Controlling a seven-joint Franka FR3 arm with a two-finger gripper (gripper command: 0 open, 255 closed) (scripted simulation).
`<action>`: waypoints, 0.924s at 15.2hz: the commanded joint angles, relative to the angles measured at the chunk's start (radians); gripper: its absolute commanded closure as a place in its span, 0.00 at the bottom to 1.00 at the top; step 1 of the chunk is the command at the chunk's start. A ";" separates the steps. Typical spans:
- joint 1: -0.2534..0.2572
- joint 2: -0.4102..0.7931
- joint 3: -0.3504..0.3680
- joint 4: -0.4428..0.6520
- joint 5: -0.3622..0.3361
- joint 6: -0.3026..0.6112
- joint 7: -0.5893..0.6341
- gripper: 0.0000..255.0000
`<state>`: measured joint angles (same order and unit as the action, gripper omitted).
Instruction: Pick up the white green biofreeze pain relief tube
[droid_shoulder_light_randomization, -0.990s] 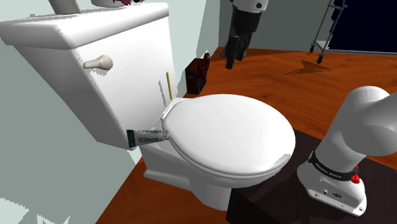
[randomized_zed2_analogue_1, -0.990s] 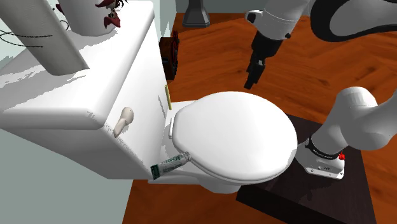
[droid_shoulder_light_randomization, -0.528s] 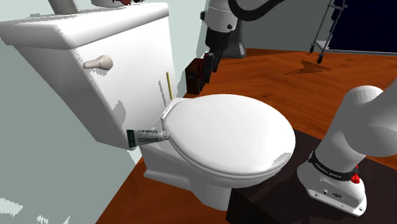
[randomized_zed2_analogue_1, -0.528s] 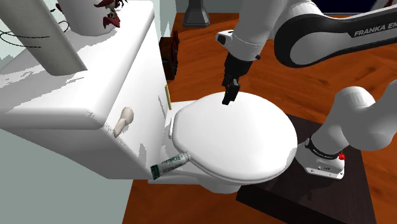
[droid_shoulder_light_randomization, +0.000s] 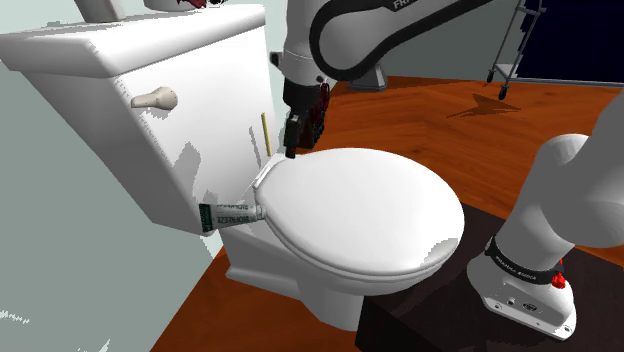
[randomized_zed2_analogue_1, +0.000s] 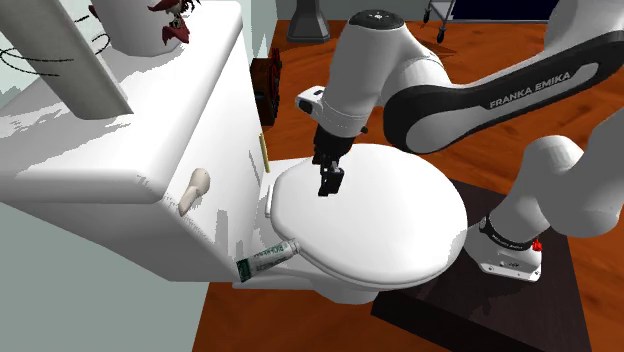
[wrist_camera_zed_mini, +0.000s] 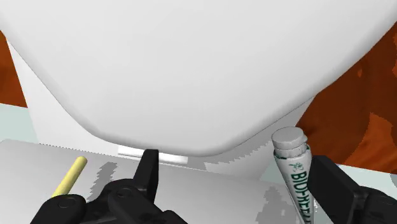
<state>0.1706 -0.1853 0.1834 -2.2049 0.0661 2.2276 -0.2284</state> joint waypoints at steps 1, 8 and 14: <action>0.016 0.057 0.019 0.026 -0.012 0.039 -0.017 0.00; 0.069 0.264 0.075 0.141 -0.082 0.148 -0.071 0.00; 0.127 0.440 0.108 0.257 -0.170 0.214 -0.103 0.00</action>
<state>0.2874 0.2289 0.2859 -1.9637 -0.0888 2.4293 -0.3253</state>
